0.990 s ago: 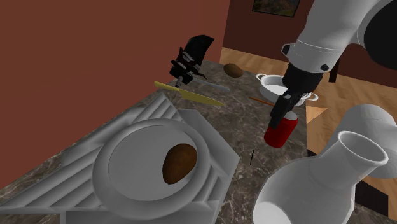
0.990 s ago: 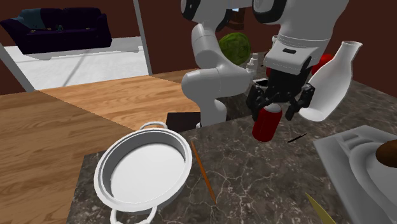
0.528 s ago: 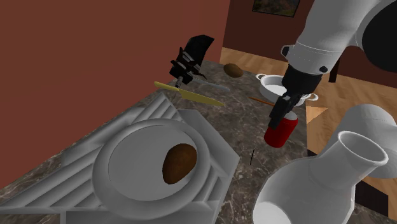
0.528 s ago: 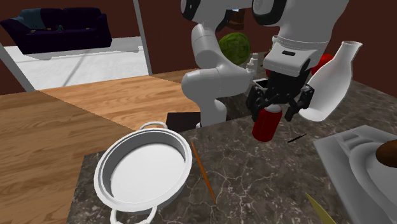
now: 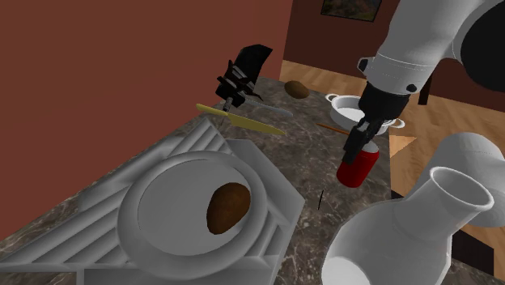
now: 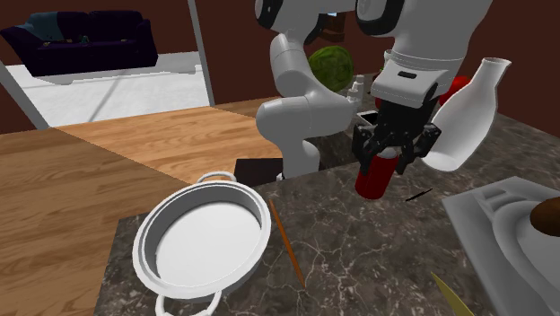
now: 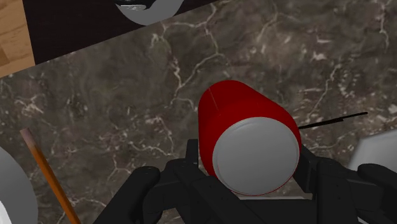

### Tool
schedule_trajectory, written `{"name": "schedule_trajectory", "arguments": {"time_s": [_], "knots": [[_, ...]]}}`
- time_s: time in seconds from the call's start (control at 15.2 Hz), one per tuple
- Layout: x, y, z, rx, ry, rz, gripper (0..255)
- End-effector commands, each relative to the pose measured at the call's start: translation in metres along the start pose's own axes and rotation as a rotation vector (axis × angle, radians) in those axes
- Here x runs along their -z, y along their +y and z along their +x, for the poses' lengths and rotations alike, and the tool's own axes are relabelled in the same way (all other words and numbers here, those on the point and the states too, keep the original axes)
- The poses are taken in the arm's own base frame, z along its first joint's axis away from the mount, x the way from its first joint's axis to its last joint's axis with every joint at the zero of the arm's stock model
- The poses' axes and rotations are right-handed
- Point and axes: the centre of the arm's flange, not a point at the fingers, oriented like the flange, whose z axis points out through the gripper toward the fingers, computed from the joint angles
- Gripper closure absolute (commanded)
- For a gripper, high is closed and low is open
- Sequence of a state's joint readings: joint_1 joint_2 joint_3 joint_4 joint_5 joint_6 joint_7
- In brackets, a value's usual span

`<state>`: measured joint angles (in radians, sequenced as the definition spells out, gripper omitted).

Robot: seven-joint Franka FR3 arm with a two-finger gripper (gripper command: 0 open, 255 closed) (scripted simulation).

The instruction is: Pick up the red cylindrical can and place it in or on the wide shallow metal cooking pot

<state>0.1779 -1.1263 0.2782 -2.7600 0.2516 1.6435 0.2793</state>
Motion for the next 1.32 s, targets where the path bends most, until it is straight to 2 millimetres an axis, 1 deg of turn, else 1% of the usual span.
{"name": "schedule_trajectory", "arguments": {"time_s": [0.0, 0.07, 1.25], "knots": [[0.0, 0.0, 0.0, 0.0, -0.001, 0.0, 255], [0.0, 0.0, 0.0, 0.0, -0.001, 0.0, 255], [0.095, 0.0, 0.0, 0.0, -0.001, 0.0, 255]]}}
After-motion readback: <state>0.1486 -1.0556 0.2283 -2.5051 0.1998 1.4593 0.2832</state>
